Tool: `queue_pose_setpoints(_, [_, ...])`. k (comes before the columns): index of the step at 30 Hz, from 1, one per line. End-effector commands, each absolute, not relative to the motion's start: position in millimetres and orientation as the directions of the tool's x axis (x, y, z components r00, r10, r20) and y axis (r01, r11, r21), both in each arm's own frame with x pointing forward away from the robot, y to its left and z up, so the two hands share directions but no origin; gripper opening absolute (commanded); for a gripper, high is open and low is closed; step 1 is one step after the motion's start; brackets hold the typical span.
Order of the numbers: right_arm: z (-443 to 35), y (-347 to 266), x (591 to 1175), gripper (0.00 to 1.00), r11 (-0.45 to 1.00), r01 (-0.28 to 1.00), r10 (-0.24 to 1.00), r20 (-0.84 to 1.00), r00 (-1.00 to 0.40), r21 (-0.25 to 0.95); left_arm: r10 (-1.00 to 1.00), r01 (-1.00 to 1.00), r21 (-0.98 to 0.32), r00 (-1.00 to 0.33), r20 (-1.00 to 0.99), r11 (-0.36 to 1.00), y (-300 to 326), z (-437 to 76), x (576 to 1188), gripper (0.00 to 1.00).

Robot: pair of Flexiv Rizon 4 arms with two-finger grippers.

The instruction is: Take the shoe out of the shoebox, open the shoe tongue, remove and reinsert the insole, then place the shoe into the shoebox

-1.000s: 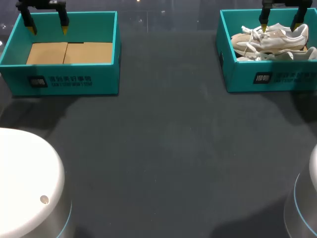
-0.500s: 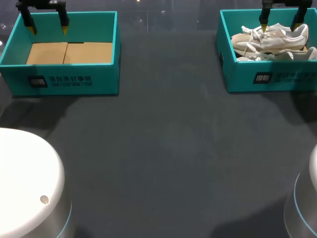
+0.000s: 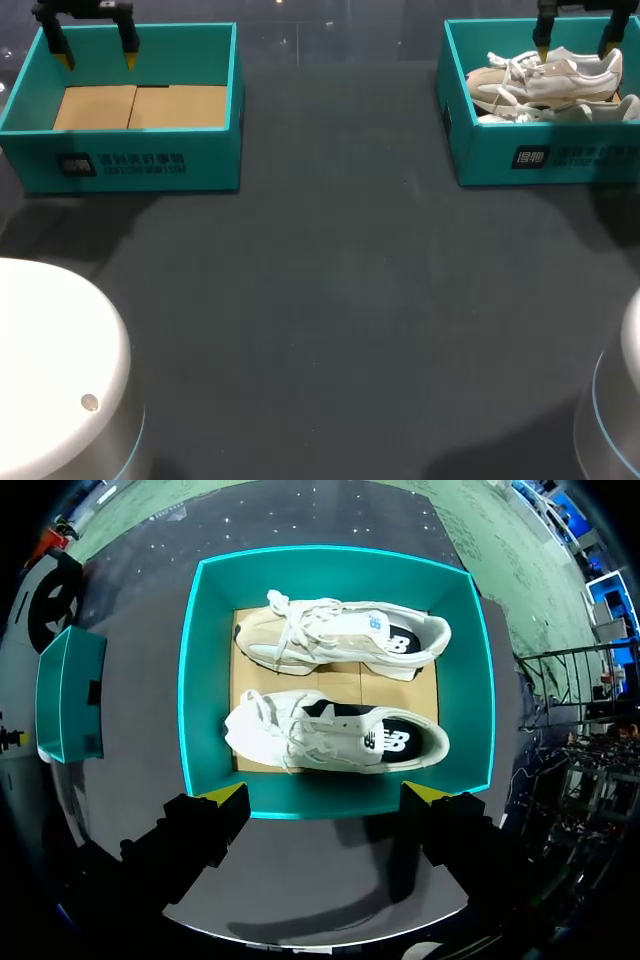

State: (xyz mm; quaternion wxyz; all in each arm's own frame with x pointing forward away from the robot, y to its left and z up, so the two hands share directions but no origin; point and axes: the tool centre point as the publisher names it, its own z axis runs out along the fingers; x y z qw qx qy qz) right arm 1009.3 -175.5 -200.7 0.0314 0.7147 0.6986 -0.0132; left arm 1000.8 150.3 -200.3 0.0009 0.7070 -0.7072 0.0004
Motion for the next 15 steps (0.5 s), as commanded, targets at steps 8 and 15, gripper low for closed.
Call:
queue_pose_setpoints(8, [-219, -240, 1003, 1.0, -0.078, 0.996, 0.995, -0.06, 0.081, 0.045, -1.0, -1.0, 0.001, 0.0, 0.001, 0.0, 150, -200, 1001, 1.0])
queue_pose_setpoints(15, [-233, -272, 1003, 1.0, -0.103, 0.993, 0.989, -0.1, 0.108, 0.055, -1.0, -1.0, 0.001, 0.0, 0.001, 0.0, 150, -200, 1001, 1.0])
